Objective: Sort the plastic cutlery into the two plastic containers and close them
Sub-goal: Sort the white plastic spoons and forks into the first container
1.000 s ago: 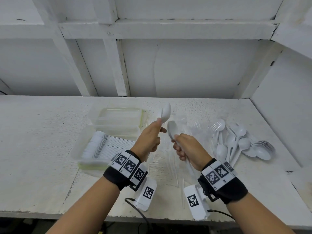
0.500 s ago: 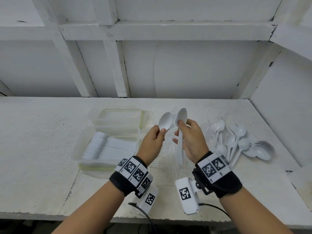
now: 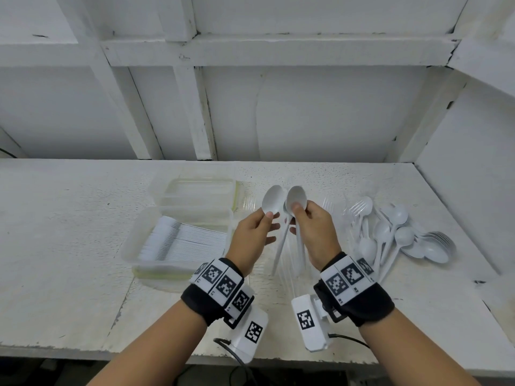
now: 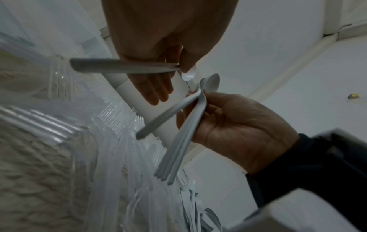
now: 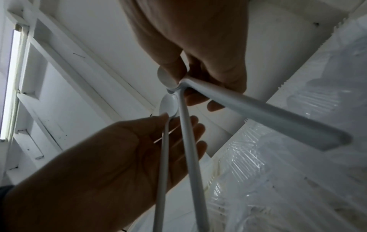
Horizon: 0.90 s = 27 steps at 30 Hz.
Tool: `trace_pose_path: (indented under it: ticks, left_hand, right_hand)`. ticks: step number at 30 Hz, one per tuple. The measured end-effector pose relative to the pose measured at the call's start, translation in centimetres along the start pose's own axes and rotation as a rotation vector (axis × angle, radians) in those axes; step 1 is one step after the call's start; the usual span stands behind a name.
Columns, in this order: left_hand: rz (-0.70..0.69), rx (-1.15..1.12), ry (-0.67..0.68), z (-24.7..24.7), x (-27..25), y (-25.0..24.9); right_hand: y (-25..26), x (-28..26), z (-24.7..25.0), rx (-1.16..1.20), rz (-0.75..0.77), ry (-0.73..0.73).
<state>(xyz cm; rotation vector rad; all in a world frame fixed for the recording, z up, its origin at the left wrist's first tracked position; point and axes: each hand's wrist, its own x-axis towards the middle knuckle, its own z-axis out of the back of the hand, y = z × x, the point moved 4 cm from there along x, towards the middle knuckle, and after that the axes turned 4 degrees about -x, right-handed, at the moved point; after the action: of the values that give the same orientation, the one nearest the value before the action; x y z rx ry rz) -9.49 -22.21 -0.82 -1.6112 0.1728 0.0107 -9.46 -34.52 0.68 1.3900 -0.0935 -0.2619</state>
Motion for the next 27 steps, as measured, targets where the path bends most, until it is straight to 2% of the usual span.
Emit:
trace_pose_path:
  ticks: [3, 5, 9, 11, 14, 18, 22, 27]
  left_hand:
    - [-0.001, 0.029, 0.112, -0.9, -0.3, 0.0]
    - [-0.013, 0.083, 0.137, -1.1, -0.4, 0.2]
    - [-0.061, 0.333, 0.233, -1.2, 0.1, 1.0]
    - [-0.004, 0.378, 0.254, -1.0, 0.1, 0.9]
    - [0.091, 0.219, 0.191, -0.2, 0.4, -0.2]
    - [0.076, 0.001, 0.202, 0.4, 0.8, -2.1]
    - [-0.018, 0.01, 0.252, -0.1, 0.4, -2.9]
    - [-0.093, 0.009, 0.146, -0.1, 0.1, -3.1]
  right_hand:
    - [-0.1, -0.3, -0.7, -0.081, 0.014, 0.027]
    - [-0.2, -0.4, -1.0, -0.112, 0.007, 0.037]
    - [-0.3, -0.4, -0.9, -0.1, -0.026, 0.088]
    - [-0.6, -0.4, -0.8, -0.061, -0.064, 0.132]
    - [-1.0, -0.8, -1.0, 0.112, -0.138, 0.262]
    - [-0.8, -1.6, -1.5, 0.317, -0.208, 0.43]
    - [-0.3, -2.1, -2.5, 0.323, -0.264, 0.51]
    - [-0.3, -2.5, -3.3, 0.202, -0.307, 0.633]
